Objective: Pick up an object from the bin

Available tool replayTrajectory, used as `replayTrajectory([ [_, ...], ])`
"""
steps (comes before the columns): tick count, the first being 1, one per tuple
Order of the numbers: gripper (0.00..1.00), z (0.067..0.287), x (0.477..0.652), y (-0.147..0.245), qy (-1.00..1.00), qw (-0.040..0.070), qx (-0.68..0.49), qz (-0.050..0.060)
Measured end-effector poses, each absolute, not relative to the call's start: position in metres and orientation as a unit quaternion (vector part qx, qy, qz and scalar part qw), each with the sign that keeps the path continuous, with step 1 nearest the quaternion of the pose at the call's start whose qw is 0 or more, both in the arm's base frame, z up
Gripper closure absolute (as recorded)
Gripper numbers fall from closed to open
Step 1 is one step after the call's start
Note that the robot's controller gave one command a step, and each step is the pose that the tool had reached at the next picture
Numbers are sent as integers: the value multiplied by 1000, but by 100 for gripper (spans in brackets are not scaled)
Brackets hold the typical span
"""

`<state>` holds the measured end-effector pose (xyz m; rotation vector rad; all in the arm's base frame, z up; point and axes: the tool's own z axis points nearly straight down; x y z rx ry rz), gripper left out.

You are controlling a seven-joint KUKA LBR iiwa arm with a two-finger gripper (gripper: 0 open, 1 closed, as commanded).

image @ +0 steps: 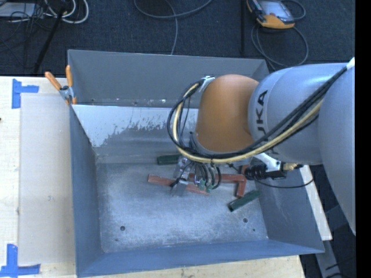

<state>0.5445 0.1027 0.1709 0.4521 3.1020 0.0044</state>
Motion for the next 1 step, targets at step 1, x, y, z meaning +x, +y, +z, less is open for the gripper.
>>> replayTrajectory([
  [1,100,177,545,103,990,0,142,0],
])
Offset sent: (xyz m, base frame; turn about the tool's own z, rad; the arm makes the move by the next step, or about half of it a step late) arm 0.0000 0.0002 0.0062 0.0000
